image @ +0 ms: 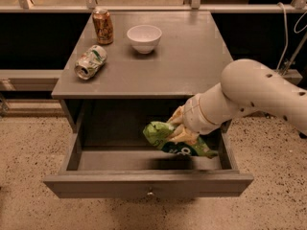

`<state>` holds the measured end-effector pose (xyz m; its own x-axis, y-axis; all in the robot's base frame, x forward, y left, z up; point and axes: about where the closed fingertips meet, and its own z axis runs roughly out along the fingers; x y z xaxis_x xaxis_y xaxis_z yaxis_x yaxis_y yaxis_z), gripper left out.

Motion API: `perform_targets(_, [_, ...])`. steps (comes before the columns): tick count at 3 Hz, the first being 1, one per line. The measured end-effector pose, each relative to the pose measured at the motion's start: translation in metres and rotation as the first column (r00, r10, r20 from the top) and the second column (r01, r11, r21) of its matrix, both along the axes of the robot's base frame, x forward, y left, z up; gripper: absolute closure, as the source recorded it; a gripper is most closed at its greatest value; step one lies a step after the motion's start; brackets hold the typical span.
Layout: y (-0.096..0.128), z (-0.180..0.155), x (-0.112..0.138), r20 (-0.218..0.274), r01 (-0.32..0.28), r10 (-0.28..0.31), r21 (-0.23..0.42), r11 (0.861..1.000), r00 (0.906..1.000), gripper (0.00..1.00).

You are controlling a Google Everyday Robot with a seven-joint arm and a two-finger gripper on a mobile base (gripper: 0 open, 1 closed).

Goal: Place green rice chip bag into top drawer

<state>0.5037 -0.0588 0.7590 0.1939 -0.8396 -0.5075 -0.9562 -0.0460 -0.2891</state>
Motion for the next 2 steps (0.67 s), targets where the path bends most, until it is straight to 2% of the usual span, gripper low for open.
perform_targets(1, [0.0015, 0.0001, 0.0039, 0.013, 0.017, -0.017, 0.003, 1.0, 0.9998, 0.04])
perform_targets(2, [0.0021, 0.0003, 0.0035, 0.014, 0.015, -0.015, 0.002, 1.0, 0.9998, 0.0])
